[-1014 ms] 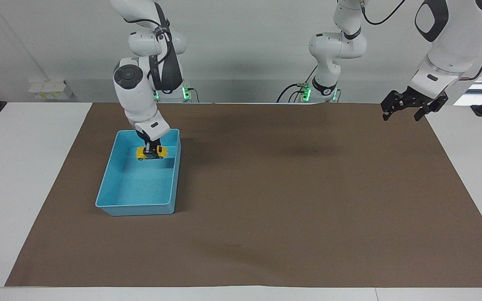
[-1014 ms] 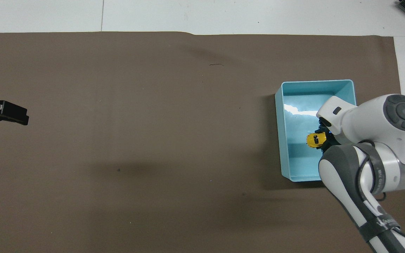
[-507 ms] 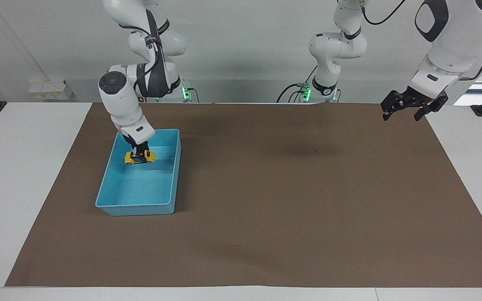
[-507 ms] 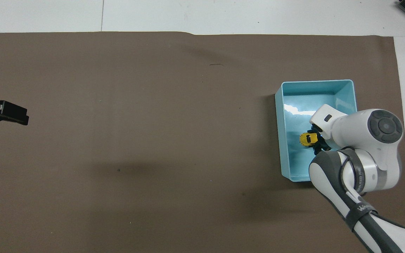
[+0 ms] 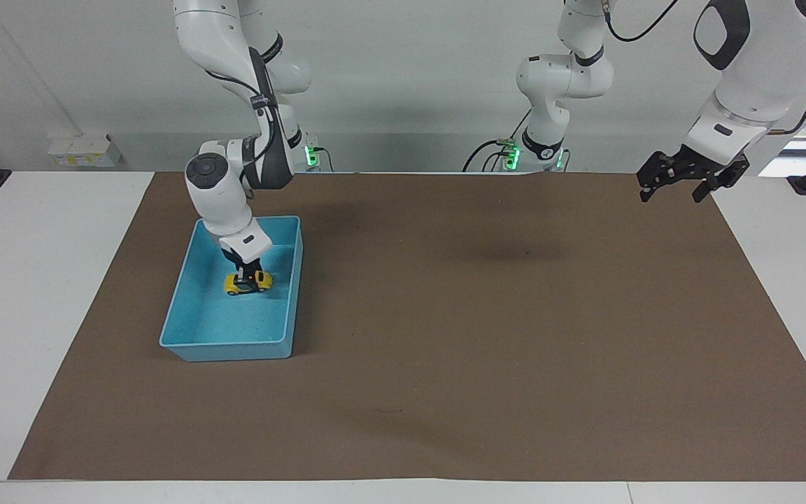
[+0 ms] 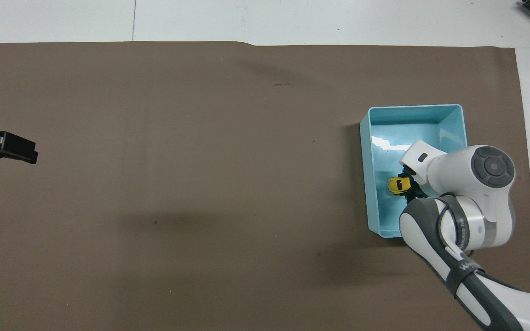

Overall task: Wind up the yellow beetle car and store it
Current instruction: 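Lift the car with the right gripper and lower it into the bin, then open the right gripper to release the car in the bin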

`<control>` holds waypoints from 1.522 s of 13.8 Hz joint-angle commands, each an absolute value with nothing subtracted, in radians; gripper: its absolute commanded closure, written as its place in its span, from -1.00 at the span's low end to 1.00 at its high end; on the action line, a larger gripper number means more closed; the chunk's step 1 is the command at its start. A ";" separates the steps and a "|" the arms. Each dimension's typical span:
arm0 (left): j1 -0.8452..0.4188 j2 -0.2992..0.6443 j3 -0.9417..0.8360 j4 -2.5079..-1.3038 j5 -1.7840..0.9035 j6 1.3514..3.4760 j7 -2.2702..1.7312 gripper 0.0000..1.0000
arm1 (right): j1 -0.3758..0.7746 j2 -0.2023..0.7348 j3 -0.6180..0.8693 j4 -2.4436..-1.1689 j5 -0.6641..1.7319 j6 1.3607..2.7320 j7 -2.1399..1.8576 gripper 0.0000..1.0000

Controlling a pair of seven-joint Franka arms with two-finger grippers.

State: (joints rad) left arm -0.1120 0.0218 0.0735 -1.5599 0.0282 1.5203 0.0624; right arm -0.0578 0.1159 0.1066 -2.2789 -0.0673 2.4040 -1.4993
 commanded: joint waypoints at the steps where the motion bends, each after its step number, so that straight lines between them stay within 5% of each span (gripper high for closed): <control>1: -0.094 0.025 0.063 -1.546 0.014 1.502 0.058 -1.00 | -0.064 0.123 0.112 -2.301 -0.075 2.447 -1.506 1.00; 2: -0.094 0.025 0.063 -1.546 0.014 1.502 0.058 -1.00 | -0.060 0.123 0.112 -2.301 -0.075 2.445 -1.502 1.00; 3: -0.094 0.025 0.063 -1.548 0.014 1.503 0.058 -1.00 | -0.060 0.123 0.112 -2.301 -0.075 2.444 -1.499 0.34; 4: -0.094 0.025 0.063 -1.546 0.014 1.502 0.058 -1.00 | -0.064 0.124 0.112 -2.299 -0.075 2.441 -1.499 -0.53; 5: -0.094 0.025 0.063 -1.548 0.014 1.503 0.058 -1.00 | -0.067 0.124 0.112 -2.296 -0.075 2.430 -1.499 -1.00; 8: -0.094 0.025 0.063 -1.548 0.014 1.502 0.058 -1.00 | -0.054 0.115 0.114 -2.258 -0.071 2.392 -1.467 -1.00; 21: -0.094 0.025 0.063 -1.546 0.014 1.502 0.058 -1.00 | -0.026 0.072 0.127 -1.806 -0.055 1.836 -1.278 -1.00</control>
State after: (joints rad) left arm -0.1120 0.0218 0.0735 -1.5599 0.0282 1.5202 0.0624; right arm -0.0204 0.0707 0.1196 -1.8704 -0.0641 1.9030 -1.3343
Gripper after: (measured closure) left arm 0.000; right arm 0.000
